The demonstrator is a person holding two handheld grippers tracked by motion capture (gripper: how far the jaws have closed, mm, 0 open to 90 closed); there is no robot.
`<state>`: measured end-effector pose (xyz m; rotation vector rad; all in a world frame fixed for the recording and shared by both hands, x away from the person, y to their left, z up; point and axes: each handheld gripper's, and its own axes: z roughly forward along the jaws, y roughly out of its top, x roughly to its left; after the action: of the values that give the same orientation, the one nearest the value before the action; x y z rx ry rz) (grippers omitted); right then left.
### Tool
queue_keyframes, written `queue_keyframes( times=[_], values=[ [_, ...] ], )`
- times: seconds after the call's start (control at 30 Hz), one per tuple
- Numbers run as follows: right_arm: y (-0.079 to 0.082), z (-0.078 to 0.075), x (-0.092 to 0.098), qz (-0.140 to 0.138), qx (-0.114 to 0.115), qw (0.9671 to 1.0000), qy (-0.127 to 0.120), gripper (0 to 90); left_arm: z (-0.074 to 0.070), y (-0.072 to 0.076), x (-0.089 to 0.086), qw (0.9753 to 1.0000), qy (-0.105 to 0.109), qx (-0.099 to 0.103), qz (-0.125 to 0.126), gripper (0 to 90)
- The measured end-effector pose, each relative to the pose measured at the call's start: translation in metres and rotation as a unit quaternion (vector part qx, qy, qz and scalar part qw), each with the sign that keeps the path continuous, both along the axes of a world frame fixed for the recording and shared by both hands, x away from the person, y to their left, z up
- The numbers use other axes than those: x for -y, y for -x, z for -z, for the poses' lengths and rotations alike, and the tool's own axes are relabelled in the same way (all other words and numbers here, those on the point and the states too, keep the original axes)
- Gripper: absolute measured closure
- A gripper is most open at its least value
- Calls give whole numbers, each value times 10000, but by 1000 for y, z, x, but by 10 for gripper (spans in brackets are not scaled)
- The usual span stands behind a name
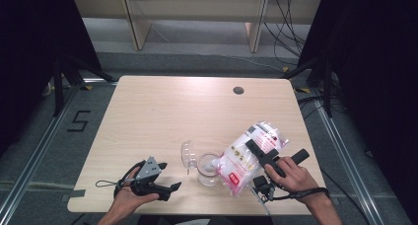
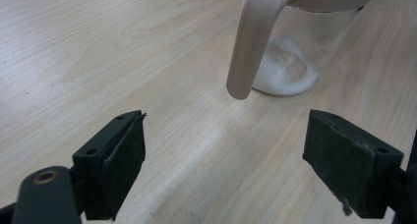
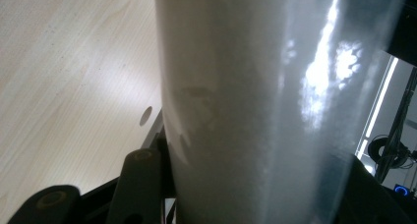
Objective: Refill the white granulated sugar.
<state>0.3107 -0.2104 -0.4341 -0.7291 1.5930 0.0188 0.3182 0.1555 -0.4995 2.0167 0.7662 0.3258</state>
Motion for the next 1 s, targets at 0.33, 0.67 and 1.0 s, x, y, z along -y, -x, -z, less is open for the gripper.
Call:
queue_keyframes(
  times=[0.33,0.67,1.0],
  values=[
    [1,0,0,11,7,10000,-82,561,-1,0,-1,10000,-89,-8,13,155],
    [1,-2,1,27,13,10000,-79,563,0,1,0,10000,6,-59,-50,155],
    [2,-3,1,11,26,10000,-48,565,1,1,1,9999,50,-72,-69,155]
  ],
)
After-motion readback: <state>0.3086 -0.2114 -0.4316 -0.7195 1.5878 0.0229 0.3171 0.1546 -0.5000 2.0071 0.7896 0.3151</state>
